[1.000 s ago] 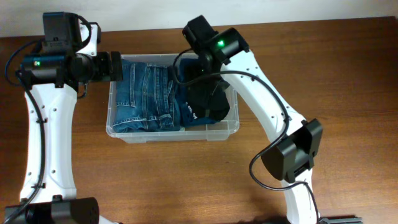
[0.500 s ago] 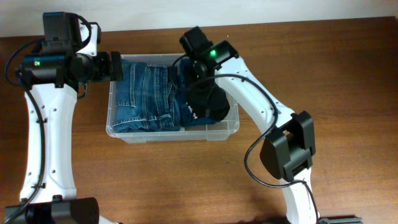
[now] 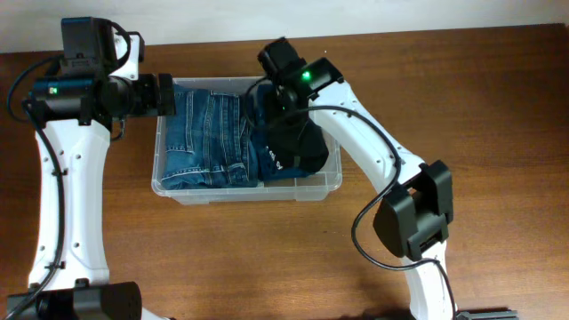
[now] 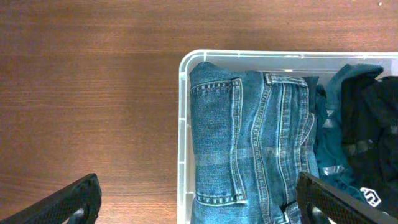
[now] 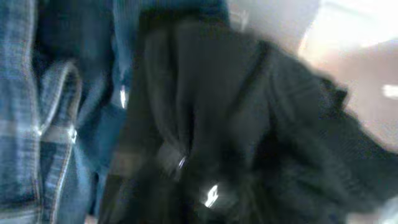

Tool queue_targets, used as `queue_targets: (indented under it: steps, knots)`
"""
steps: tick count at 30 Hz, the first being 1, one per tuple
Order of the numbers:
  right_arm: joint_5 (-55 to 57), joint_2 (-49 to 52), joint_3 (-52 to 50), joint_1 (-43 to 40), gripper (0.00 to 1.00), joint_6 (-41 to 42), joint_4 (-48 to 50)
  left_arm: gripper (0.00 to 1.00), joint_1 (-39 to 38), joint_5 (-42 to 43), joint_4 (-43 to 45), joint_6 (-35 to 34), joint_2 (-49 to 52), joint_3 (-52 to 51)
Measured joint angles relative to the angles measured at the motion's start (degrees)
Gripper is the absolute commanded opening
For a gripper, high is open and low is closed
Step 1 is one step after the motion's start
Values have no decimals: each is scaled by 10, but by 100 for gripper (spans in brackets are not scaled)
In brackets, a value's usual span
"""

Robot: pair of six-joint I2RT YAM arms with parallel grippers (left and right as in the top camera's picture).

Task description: Pack container

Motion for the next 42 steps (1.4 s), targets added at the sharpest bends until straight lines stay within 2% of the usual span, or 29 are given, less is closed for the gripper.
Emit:
queue_targets:
  steps: [1,4,8,11,14,17,24,31,42]
  knots:
    - [-1,3,30,0,51,0,-21,99,0,0,0,0,0,0]
    - [-2,7,126,-7,61,-10,-69,99,0,0,0,0,0,0]
    - [-4,7,232,-45,81,-21,-122,99,0,0,0,0,0,0]
    - [-3,7,266,-111,94,-25,-140,99,0,0,0,0,0,0]
    - [-3,7,267,-168,100,-28,-160,99,0,0,0,0,0,0]
    - [-3,7,267,-240,98,-28,-168,99,0,0,0,0,0,0]
    - [-4,7,267,-331,98,-28,-168,99,0,0,0,0,0,0]
    - [-3,7,267,-363,98,-28,-180,99,0,0,0,0,0,0]
    - [-4,7,267,-364,98,-28,-180,99,0,0,0,0,0,0]
